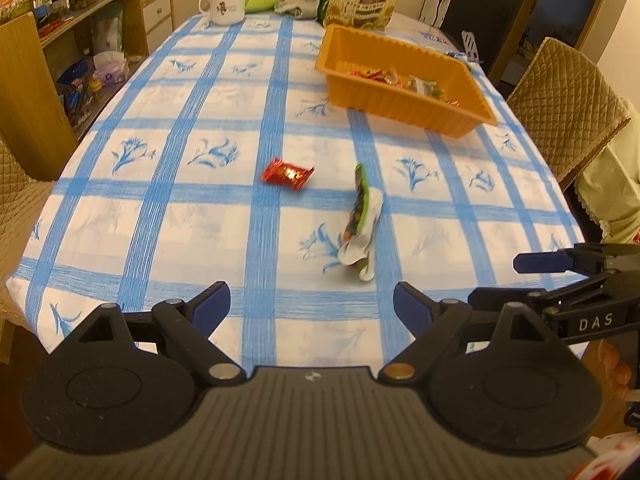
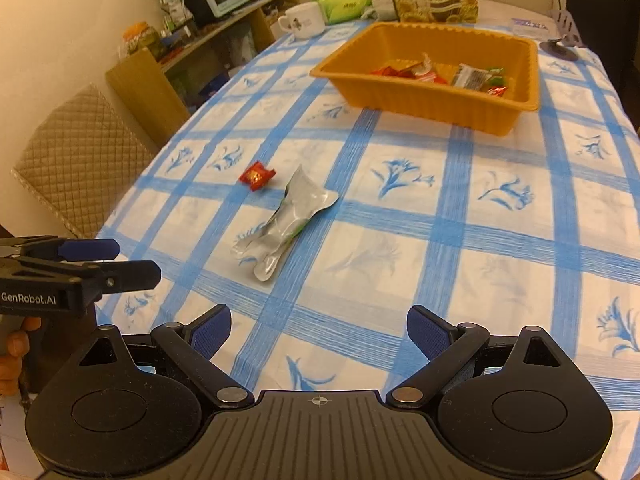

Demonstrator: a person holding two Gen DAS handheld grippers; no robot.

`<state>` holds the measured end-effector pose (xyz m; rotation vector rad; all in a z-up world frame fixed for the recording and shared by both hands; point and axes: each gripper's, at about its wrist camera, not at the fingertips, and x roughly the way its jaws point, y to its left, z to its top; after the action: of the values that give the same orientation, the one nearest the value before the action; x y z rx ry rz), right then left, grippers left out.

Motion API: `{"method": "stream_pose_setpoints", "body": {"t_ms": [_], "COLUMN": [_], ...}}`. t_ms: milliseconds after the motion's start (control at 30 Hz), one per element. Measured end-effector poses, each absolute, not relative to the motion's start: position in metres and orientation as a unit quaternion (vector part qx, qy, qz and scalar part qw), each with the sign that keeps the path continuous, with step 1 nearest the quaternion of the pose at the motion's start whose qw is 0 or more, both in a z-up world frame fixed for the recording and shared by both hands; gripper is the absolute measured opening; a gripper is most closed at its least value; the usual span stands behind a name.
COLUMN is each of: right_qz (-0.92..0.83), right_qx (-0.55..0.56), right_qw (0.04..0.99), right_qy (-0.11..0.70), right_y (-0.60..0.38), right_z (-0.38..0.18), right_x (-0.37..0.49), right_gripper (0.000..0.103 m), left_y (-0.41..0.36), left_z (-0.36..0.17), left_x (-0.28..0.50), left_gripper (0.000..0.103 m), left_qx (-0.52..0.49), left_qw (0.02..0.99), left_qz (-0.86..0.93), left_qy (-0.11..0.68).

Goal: Organize snacks
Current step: 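Grasp the clear green-edged pouch with the right tool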

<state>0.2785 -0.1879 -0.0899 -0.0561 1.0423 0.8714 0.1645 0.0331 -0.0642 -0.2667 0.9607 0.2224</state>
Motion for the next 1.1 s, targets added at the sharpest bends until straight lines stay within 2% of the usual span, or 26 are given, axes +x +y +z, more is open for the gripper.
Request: {"method": "stream_pose_setpoints", "body": {"t_ms": [767, 833, 900, 1100], "right_qz": [0.385, 0.378, 0.371, 0.345], "right_qx": [-0.045, -0.044, -0.038, -0.003], "right_qw": [0.784, 0.789, 0.791, 0.803], "right_qy": [0.485, 0.483, 0.484, 0.486], "right_y": [-0.111, -0.105, -0.100, -0.091], "right_z": [-0.109, -0.112, -0.115, -0.122], "right_x": [0.282, 0.284, 0.286, 0.299], "right_gripper": [0.094, 0.089, 0.078, 0.061], "left_y": [0.083, 0.086, 0.088, 0.097], "left_z": [-0.087, -0.089, -0.091, -0.094], "left_x": [0.174, 0.175, 0.176, 0.182], "left_gripper": [0.087, 0.087, 0.087, 0.087], "left_qx": [-0.113, -0.110, -0.107, -0.097], "left_qw": [0.860, 0.860, 0.860, 0.862], "left_qz": [0.096, 0.094, 0.092, 0.090], "left_qy": [0.488, 0.489, 0.490, 0.489]}}
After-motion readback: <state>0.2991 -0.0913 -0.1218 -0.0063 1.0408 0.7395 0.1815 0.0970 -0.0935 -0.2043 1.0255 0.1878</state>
